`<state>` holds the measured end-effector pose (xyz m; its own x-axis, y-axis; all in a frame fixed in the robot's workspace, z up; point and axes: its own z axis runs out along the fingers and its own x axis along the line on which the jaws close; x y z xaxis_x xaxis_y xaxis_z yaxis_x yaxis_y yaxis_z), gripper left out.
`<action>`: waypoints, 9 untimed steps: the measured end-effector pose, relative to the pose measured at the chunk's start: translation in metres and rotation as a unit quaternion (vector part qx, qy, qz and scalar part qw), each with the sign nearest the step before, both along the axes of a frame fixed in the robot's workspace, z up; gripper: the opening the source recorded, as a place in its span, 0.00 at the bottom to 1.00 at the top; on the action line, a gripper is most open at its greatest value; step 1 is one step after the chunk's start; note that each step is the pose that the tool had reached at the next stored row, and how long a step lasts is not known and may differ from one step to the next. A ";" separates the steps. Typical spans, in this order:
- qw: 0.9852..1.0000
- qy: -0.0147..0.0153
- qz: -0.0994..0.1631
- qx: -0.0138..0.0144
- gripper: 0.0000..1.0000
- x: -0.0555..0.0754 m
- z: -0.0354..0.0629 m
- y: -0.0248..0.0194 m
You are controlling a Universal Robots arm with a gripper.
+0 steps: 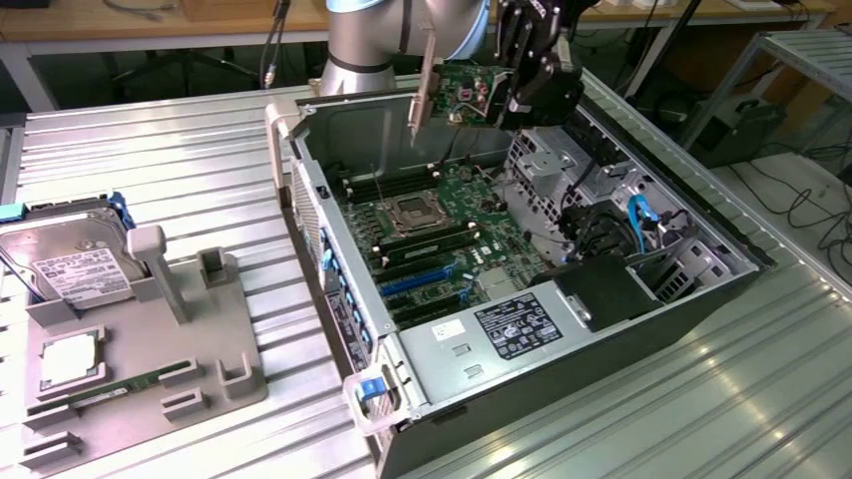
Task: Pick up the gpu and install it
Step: 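Insert the gpu into the slot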
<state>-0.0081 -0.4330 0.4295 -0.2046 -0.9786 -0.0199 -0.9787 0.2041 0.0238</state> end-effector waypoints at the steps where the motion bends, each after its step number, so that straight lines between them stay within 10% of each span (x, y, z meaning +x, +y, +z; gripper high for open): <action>1: 1.000 0.000 0.010 0.000 0.28 0.000 0.0000 0.0000; 9: 0.998 0.000 0.062 0.000 0.28 0.000 -0.0007 0.0000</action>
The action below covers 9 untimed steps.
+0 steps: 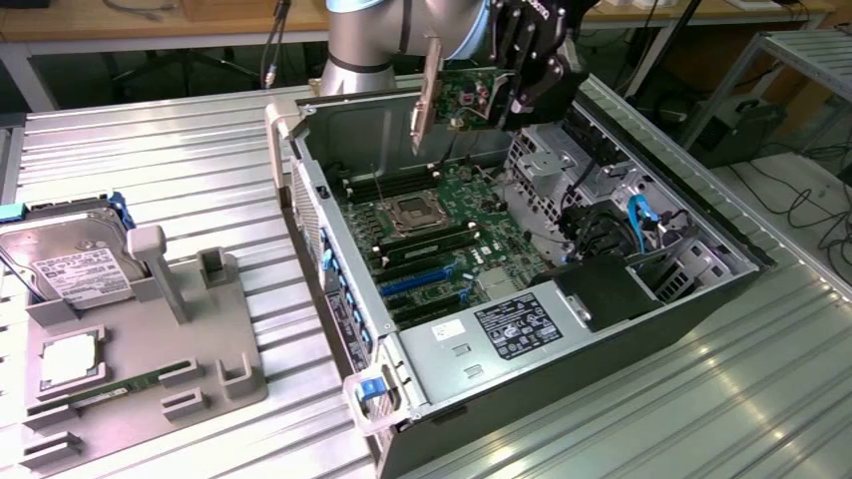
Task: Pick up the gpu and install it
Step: 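Insert the gpu into the slot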
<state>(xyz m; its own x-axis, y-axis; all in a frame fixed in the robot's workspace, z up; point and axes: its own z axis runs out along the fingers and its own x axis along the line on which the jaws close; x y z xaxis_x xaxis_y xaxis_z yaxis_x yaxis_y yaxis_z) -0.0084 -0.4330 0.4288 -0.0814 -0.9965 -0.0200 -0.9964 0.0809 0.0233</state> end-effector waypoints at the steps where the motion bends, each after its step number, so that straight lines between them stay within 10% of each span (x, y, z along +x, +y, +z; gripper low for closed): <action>1: 1.000 0.000 0.006 0.000 0.28 0.000 -0.0002 0.0000; 9: 1.000 0.001 0.023 0.000 0.28 0.000 -0.0050 0.0001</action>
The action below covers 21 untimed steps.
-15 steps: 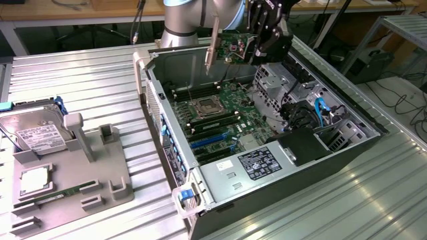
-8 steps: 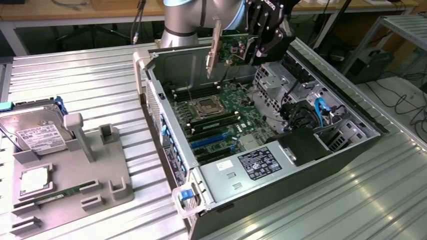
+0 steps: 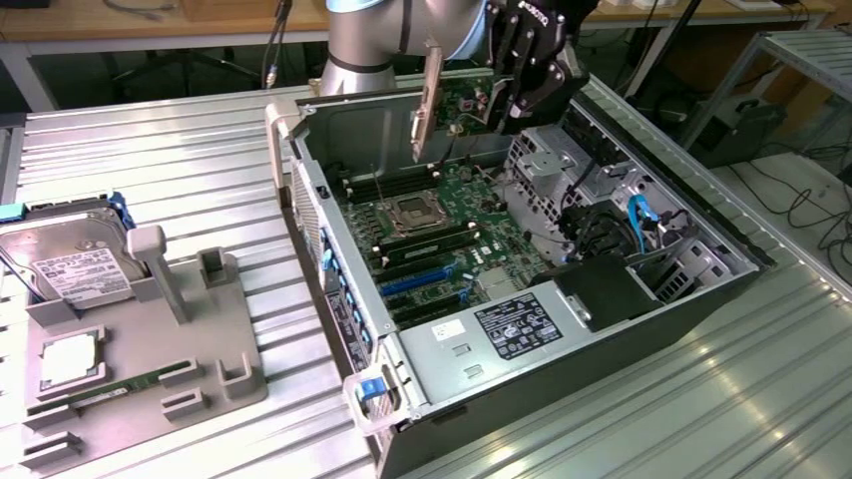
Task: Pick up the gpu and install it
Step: 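Insert the gpu into the slot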
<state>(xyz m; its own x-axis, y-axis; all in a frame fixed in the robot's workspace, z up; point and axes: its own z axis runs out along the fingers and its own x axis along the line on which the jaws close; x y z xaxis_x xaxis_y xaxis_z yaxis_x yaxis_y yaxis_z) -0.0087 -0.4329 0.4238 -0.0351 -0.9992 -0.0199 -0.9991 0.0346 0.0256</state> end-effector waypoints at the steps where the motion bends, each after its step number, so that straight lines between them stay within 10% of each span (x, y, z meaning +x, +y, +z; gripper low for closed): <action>1: 1.000 0.001 0.000 0.000 0.28 0.000 -0.0014 0.0000; 7: 1.000 0.008 0.000 0.000 0.28 0.000 -0.0062 -0.0001; 21: 1.000 0.007 0.000 0.000 0.28 0.000 -0.0094 -0.0001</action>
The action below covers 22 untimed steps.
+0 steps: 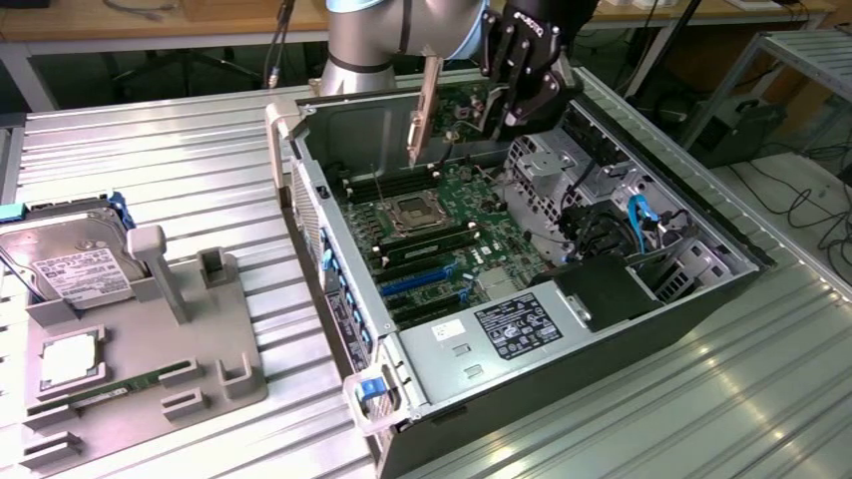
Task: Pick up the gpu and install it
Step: 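Insert the gpu into the slot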
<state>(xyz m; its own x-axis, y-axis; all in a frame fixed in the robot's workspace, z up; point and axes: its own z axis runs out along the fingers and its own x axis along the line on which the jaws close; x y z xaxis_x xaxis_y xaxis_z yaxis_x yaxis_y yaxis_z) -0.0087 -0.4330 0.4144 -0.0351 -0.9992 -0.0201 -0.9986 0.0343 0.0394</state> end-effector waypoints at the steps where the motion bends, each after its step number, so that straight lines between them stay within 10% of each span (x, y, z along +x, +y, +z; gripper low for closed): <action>1: 1.000 0.000 0.000 0.000 0.28 0.000 -0.0017 0.0001; 22: 1.000 -0.003 0.002 -0.001 0.28 -0.010 -0.0352 0.0009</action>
